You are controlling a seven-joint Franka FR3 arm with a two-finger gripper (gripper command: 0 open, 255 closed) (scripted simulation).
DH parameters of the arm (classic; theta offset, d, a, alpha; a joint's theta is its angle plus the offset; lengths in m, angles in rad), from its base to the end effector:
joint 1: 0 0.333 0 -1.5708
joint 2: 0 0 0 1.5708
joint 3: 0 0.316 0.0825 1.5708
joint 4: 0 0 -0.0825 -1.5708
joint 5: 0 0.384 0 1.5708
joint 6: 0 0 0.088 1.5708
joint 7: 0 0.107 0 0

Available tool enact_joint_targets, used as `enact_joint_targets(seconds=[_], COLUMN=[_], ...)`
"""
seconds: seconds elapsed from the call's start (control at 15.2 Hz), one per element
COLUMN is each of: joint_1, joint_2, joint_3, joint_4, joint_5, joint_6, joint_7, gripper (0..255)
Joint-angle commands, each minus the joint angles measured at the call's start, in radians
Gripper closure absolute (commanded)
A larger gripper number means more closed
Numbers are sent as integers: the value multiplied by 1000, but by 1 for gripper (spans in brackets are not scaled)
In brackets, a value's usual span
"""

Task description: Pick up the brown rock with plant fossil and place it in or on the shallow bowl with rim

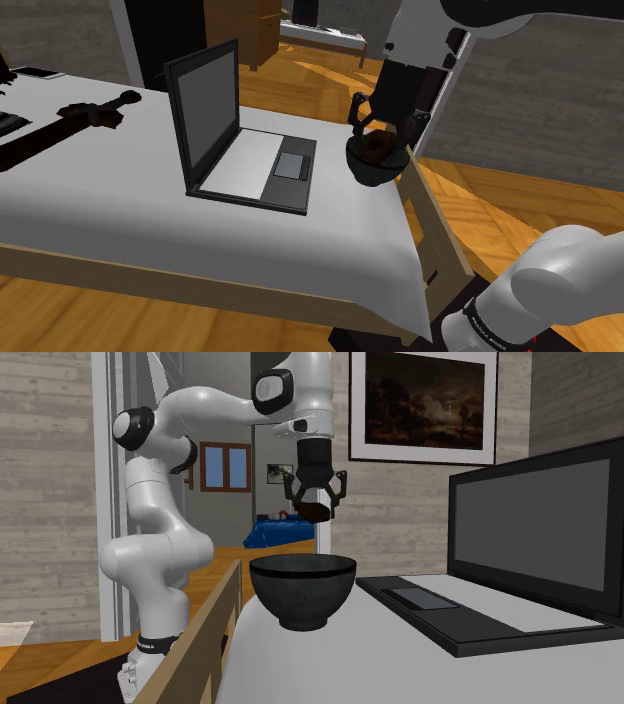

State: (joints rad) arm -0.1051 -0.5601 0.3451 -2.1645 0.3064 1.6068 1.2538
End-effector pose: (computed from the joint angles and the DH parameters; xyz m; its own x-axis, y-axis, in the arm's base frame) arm 0.3624 0.1505 0.5919 0.4683 -0.8745 -0.1260 -0.8824 -0.4702 -0.0162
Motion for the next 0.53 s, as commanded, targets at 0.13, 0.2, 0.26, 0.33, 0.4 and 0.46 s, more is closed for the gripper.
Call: enact_joint_targets(seconds=[0.13, 0.2, 0.26, 0.33, 0.4, 0.46], joint_1=[-36, -45, -55, -64, -73, -82], joint_2=[43, 56, 70, 86, 102, 119], joint_3=[-62, -77, -92, -107, -121, -135], joint_4=[20, 29, 38, 48, 60, 73], joint_5=[-45, -56, -67, -78, -88, -98], joint_6=[2, 3, 3, 4, 5, 6], joint_7=[-85, -106, -127, -147, -167, -187], gripper=[255, 255, 255, 255, 255, 255])
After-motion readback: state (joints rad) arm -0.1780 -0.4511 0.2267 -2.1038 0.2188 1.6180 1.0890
